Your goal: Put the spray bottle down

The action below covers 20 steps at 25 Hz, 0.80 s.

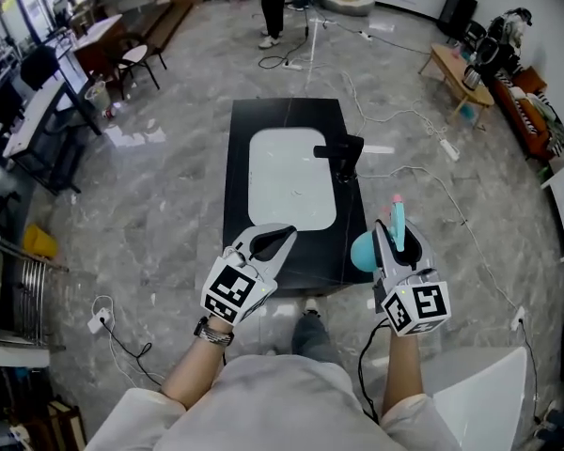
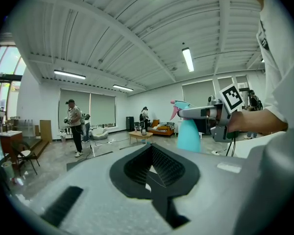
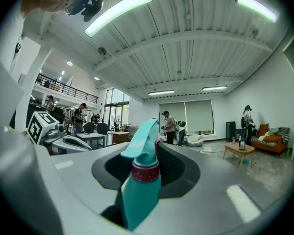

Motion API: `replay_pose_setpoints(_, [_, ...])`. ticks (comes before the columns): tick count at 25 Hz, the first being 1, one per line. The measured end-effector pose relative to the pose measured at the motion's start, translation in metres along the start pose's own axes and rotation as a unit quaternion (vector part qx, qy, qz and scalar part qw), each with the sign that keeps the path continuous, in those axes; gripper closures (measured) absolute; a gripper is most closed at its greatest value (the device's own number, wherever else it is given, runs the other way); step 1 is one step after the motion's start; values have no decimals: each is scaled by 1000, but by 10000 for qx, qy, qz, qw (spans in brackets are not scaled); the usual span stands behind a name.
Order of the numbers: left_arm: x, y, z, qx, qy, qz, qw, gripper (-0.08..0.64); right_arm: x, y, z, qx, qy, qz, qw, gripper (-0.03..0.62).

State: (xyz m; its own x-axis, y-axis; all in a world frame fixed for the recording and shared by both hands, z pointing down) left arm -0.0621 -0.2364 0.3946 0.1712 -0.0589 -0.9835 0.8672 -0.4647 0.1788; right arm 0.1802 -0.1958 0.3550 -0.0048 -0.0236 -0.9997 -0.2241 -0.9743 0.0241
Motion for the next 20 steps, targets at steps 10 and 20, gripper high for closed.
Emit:
replay_pose_setpoints(10, [4, 68, 43, 325, -109, 115, 9993, 554, -13, 85, -65, 284, 99, -94, 9995, 453])
replay_pose_setpoints(20, [-5, 127, 64, 682, -267, 332, 9968, 554, -62, 158, -114, 559, 273, -36, 9981, 453])
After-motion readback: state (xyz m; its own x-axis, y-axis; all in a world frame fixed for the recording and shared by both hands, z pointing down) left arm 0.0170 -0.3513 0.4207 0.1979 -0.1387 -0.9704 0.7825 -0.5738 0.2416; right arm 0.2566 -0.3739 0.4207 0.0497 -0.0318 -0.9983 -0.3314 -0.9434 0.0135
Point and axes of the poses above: the fingertips, and each gripper's own axes: y forward along the fingers, z to its left, x out of its top, the point moved 8 cm from there along -y, backward along the fingers, and after that the axes turned 6 degrees about -x, right-handed, at the moved point
